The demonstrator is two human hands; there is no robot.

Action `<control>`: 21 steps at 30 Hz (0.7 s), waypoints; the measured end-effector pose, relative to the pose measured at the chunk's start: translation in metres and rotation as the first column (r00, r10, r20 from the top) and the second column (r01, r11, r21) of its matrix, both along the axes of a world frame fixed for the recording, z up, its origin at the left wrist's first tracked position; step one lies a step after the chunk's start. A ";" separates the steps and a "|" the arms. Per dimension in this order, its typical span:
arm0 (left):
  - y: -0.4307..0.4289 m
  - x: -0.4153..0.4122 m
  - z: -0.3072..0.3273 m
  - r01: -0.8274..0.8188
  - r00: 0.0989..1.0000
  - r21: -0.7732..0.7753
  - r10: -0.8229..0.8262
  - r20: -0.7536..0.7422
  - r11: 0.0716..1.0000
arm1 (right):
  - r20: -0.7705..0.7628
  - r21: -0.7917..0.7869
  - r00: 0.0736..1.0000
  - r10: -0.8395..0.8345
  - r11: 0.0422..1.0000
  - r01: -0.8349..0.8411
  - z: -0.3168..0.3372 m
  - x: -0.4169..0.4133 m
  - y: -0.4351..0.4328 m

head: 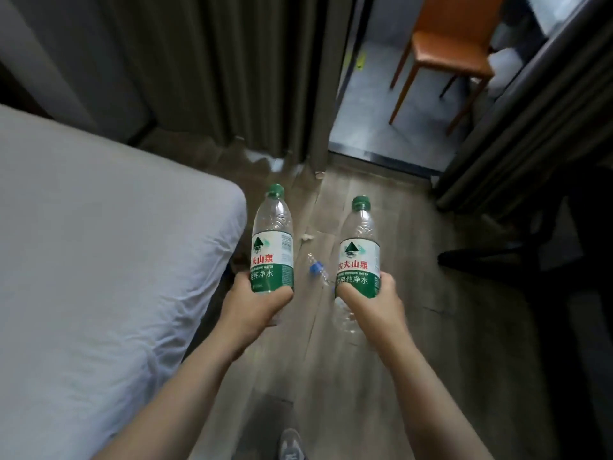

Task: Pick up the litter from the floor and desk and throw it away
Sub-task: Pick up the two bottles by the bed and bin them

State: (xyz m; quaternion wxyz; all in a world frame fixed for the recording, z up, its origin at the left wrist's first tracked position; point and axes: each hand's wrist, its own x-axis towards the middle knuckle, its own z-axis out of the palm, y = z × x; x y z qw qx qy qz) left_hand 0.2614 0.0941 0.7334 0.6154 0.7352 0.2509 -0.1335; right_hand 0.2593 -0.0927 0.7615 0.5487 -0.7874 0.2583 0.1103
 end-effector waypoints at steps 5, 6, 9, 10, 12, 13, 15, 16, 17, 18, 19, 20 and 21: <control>-0.060 0.013 0.089 0.183 0.961 0.030 -0.186 0.203 0.983 | 0.185 -0.041 0.965 -0.187 0.979 0.198 0.092 -0.024 -0.058; -0.069 0.017 0.106 0.229 0.942 0.042 -0.232 0.242 0.973 | 0.213 -0.047 0.949 -0.232 0.968 0.247 0.107 -0.028 -0.066; -0.091 0.032 0.152 0.374 0.884 -0.021 -0.350 0.309 0.927 | 0.294 -0.019 0.873 -0.388 0.911 0.411 0.144 -0.044 -0.083; -0.098 0.037 0.166 0.436 0.857 -0.039 -0.401 0.323 0.899 | 0.317 0.000 0.840 -0.441 0.885 0.465 0.155 -0.051 -0.086; -0.110 0.044 0.192 0.563 0.777 -0.040 -0.512 0.368 0.826 | 0.357 0.048 0.766 -0.534 0.830 0.556 0.172 -0.067 -0.089; -0.116 0.045 0.202 0.616 0.733 -0.034 -0.556 0.392 0.787 | 0.371 0.070 0.728 -0.576 0.799 0.597 0.178 -0.078 -0.088; -0.130 0.043 0.218 0.704 0.653 -0.040 -0.625 0.428 0.709 | 0.399 0.102 0.642 -0.655 0.727 0.679 0.187 -0.100 -0.084; -0.139 0.040 0.224 0.746 0.615 -0.052 -0.656 0.439 0.664 | 0.411 0.109 0.601 -0.686 0.691 0.714 0.192 -0.111 -0.083; -0.148 0.034 0.228 0.785 0.575 -0.066 -0.686 0.446 0.616 | 0.421 0.113 0.562 -0.712 0.656 0.746 0.196 -0.124 -0.081; -0.157 0.026 0.232 0.821 0.536 -0.083 -0.712 0.454 0.565 | 0.430 0.113 0.523 -0.736 0.619 0.777 0.201 -0.139 -0.081; -0.168 0.016 0.235 0.851 0.499 -0.102 -0.732 0.464 0.515 | 0.442 0.111 0.479 -0.758 0.576 0.810 0.206 -0.154 -0.081; -0.179 0.003 0.239 0.880 0.457 -0.116 -0.753 0.473 0.461 | 0.457 0.108 0.431 -0.778 0.529 0.842 0.211 -0.172 -0.082; -0.190 -0.011 0.242 0.909 0.405 -0.123 -0.778 0.479 0.398 | 0.476 0.101 0.378 -0.794 0.476 0.873 0.216 -0.190 -0.083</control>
